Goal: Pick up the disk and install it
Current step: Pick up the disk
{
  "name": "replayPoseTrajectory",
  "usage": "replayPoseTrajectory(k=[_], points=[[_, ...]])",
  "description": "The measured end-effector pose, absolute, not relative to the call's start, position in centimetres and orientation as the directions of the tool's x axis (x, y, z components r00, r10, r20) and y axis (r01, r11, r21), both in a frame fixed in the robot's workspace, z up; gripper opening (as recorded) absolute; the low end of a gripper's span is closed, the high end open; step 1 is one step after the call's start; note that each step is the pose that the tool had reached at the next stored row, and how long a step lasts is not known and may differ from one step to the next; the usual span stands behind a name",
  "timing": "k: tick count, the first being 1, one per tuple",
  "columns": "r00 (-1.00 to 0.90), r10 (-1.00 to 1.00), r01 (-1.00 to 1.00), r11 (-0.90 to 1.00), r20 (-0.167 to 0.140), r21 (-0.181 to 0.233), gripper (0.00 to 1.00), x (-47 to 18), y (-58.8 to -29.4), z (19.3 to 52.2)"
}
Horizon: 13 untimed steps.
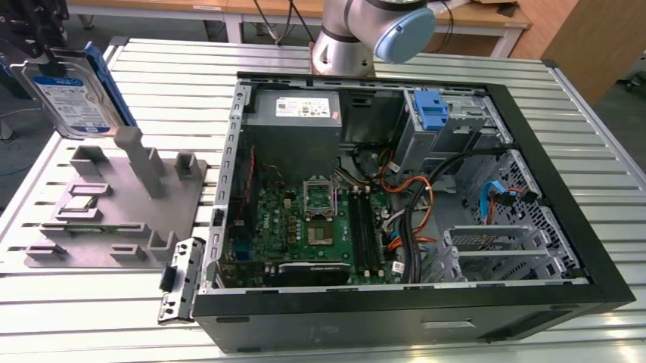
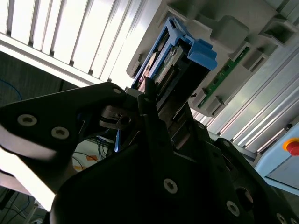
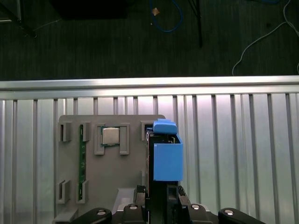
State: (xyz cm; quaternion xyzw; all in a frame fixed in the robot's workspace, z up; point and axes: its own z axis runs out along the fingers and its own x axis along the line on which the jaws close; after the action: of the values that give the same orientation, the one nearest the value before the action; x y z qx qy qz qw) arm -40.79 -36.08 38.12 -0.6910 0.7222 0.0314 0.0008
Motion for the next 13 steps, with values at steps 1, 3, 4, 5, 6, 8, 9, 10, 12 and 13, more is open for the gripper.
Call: replayPoseTrajectory(k=[1,3,4,5,6,8,9,10,12,13], points=[[-0.045,-0.998,-0.998,0.043,-0.045,0.044,0.35,-40.79,-36.07,38.12],[-0.045,-0.998,-0.998,0.043,-0.045,0.044,0.35,-40.79,-36.08,38.15],[-0.045,-0.998,-0.998,0.043,-0.044,0.045,0.35,-40.79,-36.08,38.19],[-0.045,-0.998,-0.998,0.043,-0.044,0.045,0.35,-40.79,-36.08,38.23],[-0.045,-0.998,-0.998,0.043,-0.045,0.044,0.35,-40.79,-36.07,38.28],[-0.045,-0.998,-0.998,0.043,-0.045,0.044,0.35,-40.79,-36.08,38.38],[-0.045,-0.998,-0.998,0.043,-0.045,0.044,0.35,-40.79,-36.08,38.43],[-0.045,-0.998,-0.998,0.043,-0.045,0.044,0.35,-40.79,-36.08,38.44],[-0.045,-0.998,-0.998,0.043,-0.045,0.044,0.35,-40.78,-36.07,38.44],[-0.045,-0.998,-0.998,0.043,-0.045,0.044,0.35,-40.79,-36.08,38.5]])
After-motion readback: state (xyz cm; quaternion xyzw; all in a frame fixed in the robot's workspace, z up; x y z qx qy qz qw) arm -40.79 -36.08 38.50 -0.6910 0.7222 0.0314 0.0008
